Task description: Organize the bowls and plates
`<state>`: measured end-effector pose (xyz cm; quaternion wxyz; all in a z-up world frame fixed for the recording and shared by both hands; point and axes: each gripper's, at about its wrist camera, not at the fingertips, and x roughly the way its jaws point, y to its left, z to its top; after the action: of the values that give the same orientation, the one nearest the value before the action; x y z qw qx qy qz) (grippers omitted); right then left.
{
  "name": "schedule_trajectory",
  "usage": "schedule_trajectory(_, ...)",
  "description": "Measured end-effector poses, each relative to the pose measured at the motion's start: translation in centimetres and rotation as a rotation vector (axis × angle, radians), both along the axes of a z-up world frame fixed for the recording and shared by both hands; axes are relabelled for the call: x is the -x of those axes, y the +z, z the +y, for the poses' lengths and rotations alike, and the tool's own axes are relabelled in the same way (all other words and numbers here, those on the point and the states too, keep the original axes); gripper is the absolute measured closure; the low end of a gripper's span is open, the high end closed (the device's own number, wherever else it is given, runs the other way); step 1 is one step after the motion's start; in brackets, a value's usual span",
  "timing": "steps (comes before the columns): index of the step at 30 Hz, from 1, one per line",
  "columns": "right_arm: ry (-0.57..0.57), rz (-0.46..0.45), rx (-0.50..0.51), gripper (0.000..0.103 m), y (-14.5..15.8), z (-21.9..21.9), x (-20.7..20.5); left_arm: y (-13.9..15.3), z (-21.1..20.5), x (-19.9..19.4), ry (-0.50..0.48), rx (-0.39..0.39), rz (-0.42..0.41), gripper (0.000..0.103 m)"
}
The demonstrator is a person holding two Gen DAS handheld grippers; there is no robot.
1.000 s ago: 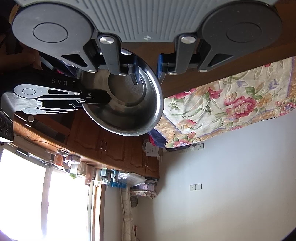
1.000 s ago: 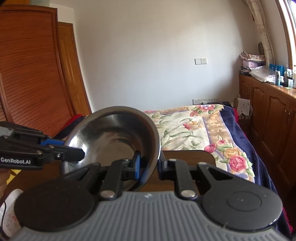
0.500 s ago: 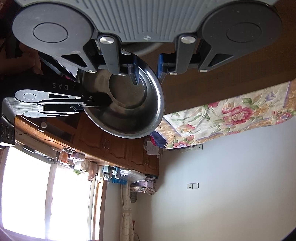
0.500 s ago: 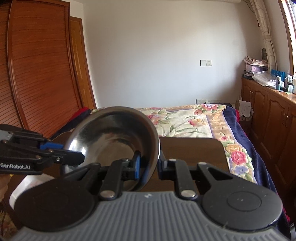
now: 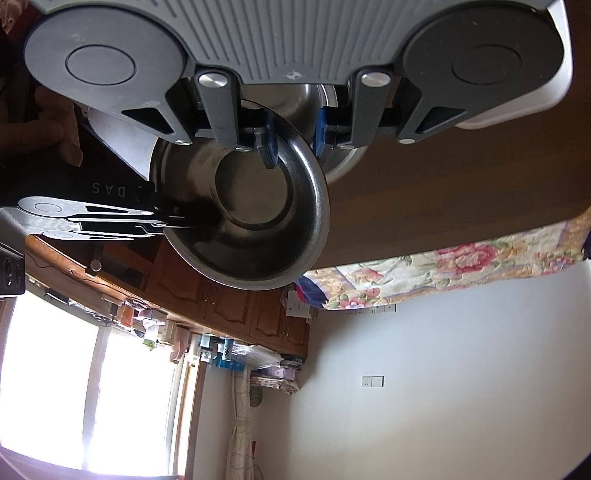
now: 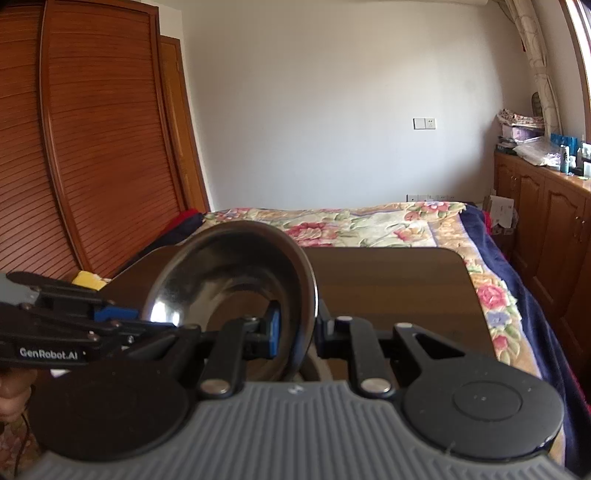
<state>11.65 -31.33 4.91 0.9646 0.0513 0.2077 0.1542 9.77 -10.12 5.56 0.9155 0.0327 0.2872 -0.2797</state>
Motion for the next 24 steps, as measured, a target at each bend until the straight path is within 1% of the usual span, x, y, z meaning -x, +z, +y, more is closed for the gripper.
schedule_trajectory(5, -0.008, -0.001, -0.013, 0.083, -1.2, 0.3, 0.8, -1.0, 0.2, 1.0, 0.007, 0.001, 0.000, 0.080)
schedule_trajectory(9, -0.013, 0.002, -0.034, 0.083, -1.9, 0.4, 1.3, -1.4, 0.8, 1.2, 0.009, 0.023, 0.002, 0.081)
schedule_trajectory(12, -0.026, -0.015, 0.000, 0.083, -2.3, 1.1, 1.3, -1.7, 1.0, 1.1, 0.015, 0.024, 0.001, 0.080)
schedule_trajectory(14, -0.042, -0.047, 0.057, 0.083, -2.5, 2.0, 1.6, -1.9, 1.0, 1.0, 0.026, 0.011, 0.003, 0.080)
schedule_trajectory(16, -0.043, -0.060, 0.091, 0.082, -2.6, 2.5, 1.8, -2.1, 0.9, 1.0, 0.031, 0.004, 0.005, 0.080)
schedule_trajectory(20, -0.038, -0.056, 0.112, 0.082, -3.0, 2.7, 1.9, -2.7, 1.0, 1.0, 0.034, 0.004, 0.023, 0.080)
schedule_trajectory(24, -0.044, -0.050, 0.140, 0.082, -3.5, 2.9, 2.1, -3.2, 0.7, 1.0, 0.030, -0.019, 0.027, 0.079)
